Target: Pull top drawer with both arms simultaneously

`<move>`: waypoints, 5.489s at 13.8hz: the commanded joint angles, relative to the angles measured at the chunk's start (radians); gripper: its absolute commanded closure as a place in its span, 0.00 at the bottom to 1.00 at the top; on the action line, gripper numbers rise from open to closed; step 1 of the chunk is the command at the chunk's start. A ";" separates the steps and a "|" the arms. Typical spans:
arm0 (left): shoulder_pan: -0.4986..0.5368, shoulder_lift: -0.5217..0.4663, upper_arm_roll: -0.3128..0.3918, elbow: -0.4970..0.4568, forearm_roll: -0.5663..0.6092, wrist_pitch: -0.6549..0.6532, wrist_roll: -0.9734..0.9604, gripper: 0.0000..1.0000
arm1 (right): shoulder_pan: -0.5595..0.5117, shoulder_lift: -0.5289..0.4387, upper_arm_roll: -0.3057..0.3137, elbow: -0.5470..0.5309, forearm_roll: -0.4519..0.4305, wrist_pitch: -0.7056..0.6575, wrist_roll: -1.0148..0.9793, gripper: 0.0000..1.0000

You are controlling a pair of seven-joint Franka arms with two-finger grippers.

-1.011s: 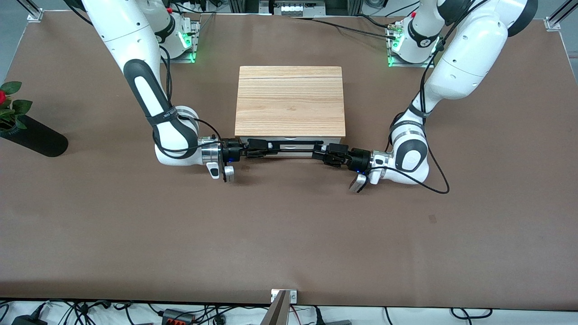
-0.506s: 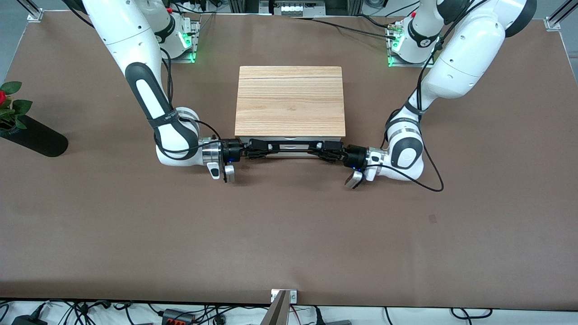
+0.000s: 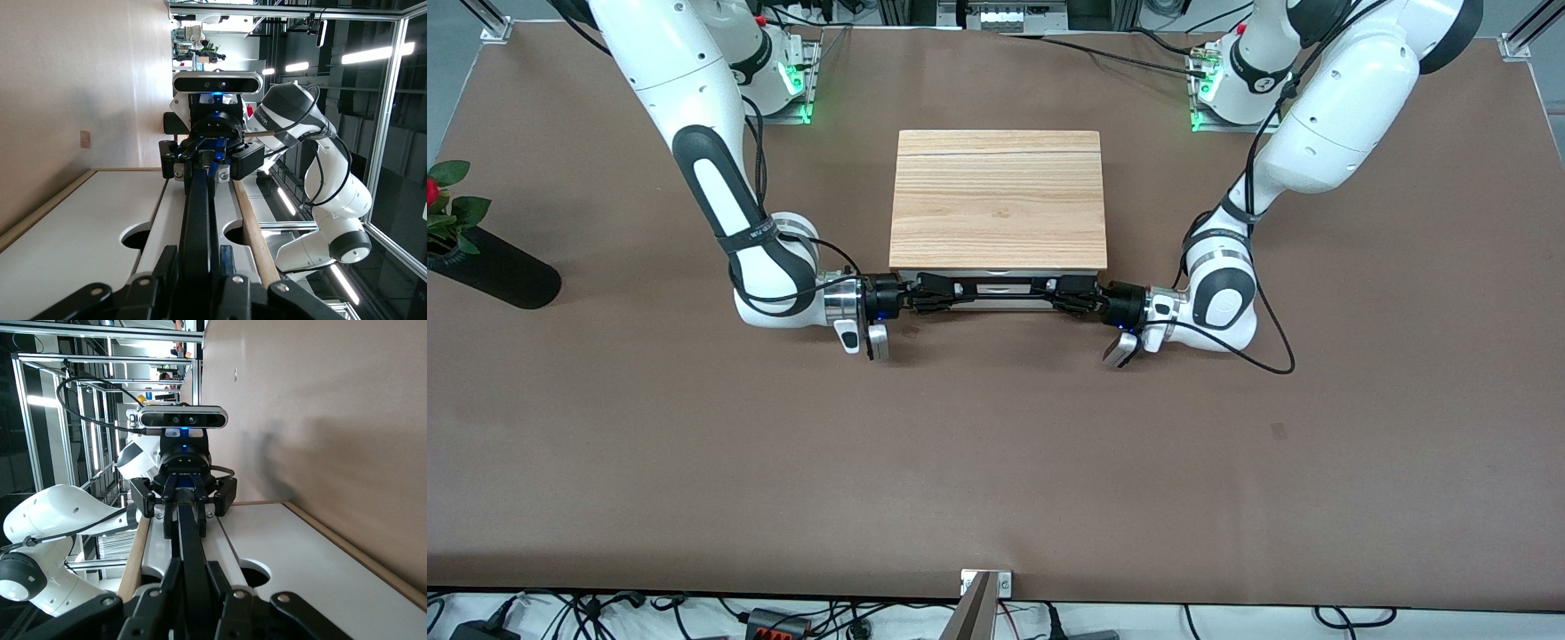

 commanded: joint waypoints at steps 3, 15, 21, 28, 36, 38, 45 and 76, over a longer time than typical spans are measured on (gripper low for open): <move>0.006 -0.021 -0.009 -0.031 -0.031 -0.001 0.030 0.80 | -0.055 0.023 0.003 0.001 0.001 -0.182 -0.053 1.00; 0.003 -0.007 0.002 0.033 -0.071 0.060 0.014 0.84 | -0.006 0.022 0.006 0.024 0.012 -0.091 -0.050 1.00; 0.006 0.008 0.005 0.095 -0.068 0.111 0.014 0.84 | 0.046 0.026 0.007 0.086 0.027 0.020 -0.034 1.00; -0.001 0.016 0.005 0.115 -0.068 0.141 0.014 0.84 | 0.037 0.101 0.000 0.217 0.021 0.045 -0.037 1.00; -0.006 0.022 0.005 0.130 -0.065 0.178 0.027 0.83 | 0.016 0.193 -0.016 0.363 0.018 0.052 -0.054 1.00; -0.006 0.025 0.005 0.132 -0.063 0.180 0.028 0.83 | 0.016 0.212 -0.026 0.386 0.021 0.068 -0.053 1.00; -0.006 0.031 0.005 0.144 -0.060 0.183 0.030 0.83 | 0.016 0.207 -0.026 0.399 0.019 0.068 -0.050 0.00; 0.104 -0.188 0.042 0.509 0.962 -0.056 -0.605 0.00 | 0.001 -0.208 -0.146 0.526 -1.754 -0.369 0.800 0.00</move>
